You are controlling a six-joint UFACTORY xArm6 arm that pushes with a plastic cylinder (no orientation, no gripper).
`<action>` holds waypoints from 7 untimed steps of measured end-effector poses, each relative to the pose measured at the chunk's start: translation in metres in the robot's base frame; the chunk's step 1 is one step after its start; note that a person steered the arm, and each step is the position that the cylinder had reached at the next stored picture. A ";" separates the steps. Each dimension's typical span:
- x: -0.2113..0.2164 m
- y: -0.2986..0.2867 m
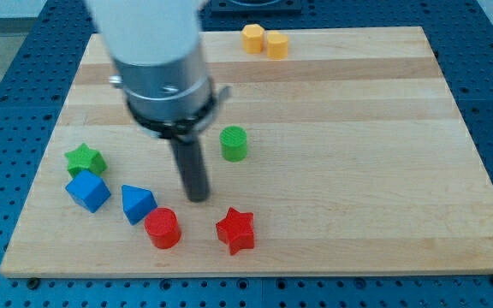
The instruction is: Move the blue triangle into the blue cube
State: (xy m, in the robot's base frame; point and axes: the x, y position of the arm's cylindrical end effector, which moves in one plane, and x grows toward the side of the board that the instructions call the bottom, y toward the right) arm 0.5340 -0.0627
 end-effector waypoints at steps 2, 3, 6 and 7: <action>0.008 -0.049; 0.008 -0.073; 0.010 -0.146; 0.009 -0.092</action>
State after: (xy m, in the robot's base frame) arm 0.5435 -0.1547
